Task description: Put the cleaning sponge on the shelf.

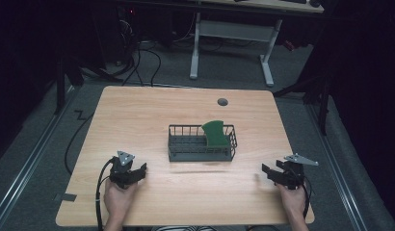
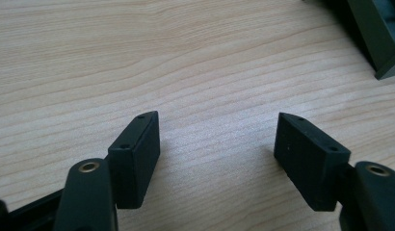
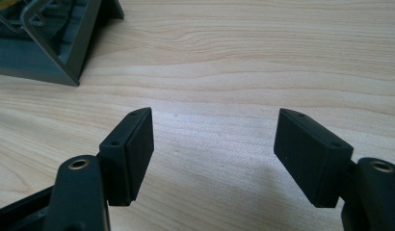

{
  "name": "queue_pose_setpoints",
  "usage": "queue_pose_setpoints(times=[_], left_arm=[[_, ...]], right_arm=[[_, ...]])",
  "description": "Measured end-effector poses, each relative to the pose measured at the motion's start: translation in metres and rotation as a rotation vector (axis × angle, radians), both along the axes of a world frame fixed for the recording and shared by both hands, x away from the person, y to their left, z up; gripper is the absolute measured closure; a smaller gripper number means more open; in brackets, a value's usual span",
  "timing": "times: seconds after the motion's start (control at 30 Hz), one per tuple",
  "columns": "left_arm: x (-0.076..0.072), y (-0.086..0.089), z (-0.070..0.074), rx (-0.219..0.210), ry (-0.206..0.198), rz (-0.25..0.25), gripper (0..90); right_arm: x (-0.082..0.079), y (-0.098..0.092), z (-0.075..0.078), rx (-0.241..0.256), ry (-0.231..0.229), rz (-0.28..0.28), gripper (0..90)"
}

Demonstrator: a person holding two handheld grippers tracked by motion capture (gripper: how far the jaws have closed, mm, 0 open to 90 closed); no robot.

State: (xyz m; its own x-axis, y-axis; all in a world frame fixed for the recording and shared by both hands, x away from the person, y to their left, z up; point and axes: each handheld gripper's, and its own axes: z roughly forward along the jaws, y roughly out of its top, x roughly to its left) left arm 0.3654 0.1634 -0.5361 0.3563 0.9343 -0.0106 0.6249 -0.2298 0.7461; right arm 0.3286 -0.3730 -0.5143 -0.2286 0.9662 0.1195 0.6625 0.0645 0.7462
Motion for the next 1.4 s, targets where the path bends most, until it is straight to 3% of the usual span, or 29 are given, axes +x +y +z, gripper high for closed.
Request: queue_pose_setpoints(times=[0.6,0.73,0.87,1.4], left_arm=[[0.000,0.000,0.000,0.001,0.000,0.000,33.4],[0.000,0.000,0.000,0.001,0.000,0.000,33.4],[0.000,0.000,0.000,0.001,0.000,0.000,33.4],[0.000,0.000,0.000,0.001,0.000,0.003,33.1]], right_arm=[[0.007,0.009,-0.015,-0.062,0.014,-0.009,30.4],[0.008,0.012,-0.015,-0.085,0.012,-0.005,30.1],[0.009,0.018,-0.016,-0.143,0.012,0.003,28.5],[0.010,0.018,-0.016,-0.144,0.017,-0.001,27.1]])
